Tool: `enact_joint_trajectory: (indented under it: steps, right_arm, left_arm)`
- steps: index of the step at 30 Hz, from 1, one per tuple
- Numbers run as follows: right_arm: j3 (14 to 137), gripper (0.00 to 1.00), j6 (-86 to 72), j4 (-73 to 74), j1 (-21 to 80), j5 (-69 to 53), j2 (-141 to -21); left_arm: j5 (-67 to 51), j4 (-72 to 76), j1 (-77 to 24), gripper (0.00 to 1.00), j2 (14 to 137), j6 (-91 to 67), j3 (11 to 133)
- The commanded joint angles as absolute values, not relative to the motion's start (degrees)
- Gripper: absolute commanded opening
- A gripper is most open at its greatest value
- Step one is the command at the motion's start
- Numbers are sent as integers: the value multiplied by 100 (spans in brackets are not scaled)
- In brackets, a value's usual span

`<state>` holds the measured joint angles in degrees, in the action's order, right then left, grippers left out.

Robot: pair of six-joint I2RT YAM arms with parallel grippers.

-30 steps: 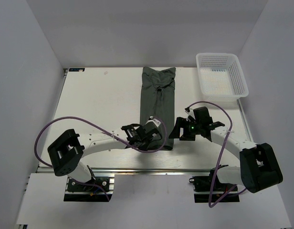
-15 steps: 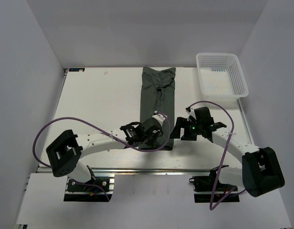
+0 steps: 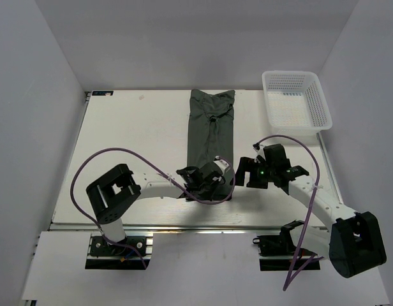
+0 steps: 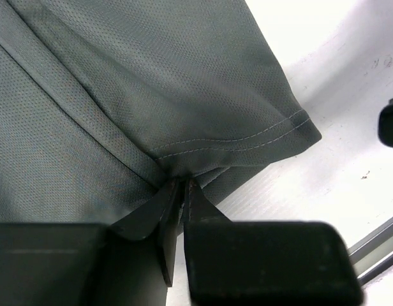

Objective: Fold and stack the t-shirts
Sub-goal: Grab the bottom of the folded rectangular tshirt with both arms

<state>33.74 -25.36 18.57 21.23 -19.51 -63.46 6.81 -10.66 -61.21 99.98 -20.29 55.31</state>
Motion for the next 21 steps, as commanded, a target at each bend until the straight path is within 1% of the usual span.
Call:
enact_joint_trajectory:
  steps: [1,2,3,4,5,6,7,8,9,10,12,16,19,21]
  right_arm:
    - [3357,90,-2548,2039,2118,-1846,-6232]
    - [3349,90,-2549,2039,2118,-1854,-6240]
    - [3357,90,-2566,2030,2118,-1863,-6205]
    - [3349,90,-2575,1995,2127,-1881,-6222]
    - [3366,90,-2593,2004,2127,-1872,-6266]
    - [3375,90,-2584,2004,2144,-1924,-6275]
    - [3401,90,-2593,2004,2136,-1968,-6301]
    - [3401,90,-2575,1978,2153,-2004,-6319]
    - [3419,90,-2575,1960,2145,-2126,-6380]
    - [3410,90,-2584,1925,2153,-2179,-6416]
    - [3428,90,-2593,1881,2144,-2267,-6556]
    - [3437,90,-2680,1697,2188,-2487,-6846]
    - [3384,90,-2786,1494,2250,-2593,-7013]
    - [3358,90,-2847,1415,2311,-2575,-7136]
  left_arm:
    - [492,-1239,-6091,19,9976,-1951,5555]
    - [492,-1239,-6091,19,9897,-1951,5616]
    - [492,-1239,-6091,21,9783,-1951,5616]
    - [492,-1239,-6091,24,9495,-1873,5616]
    - [649,-1239,-6152,29,9327,-1715,5616]
    - [772,-1239,-6231,39,9151,-1653,5616]
    - [773,-1239,-6231,63,8967,-1600,5616]
    - [721,-1239,-6231,76,8582,-1600,5555]
    - [782,-1239,-6231,91,8387,-1600,5476]
    - [843,-1239,-6231,100,8193,-1600,5389]
    - [1045,-1467,-6231,100,7702,-1713,5388]
    - [1677,-2170,-6091,100,7147,-2275,5248]
    - [2266,-2994,-6030,100,7041,-2951,5098]
    - [2443,-3233,-5977,100,7101,-3433,4879]
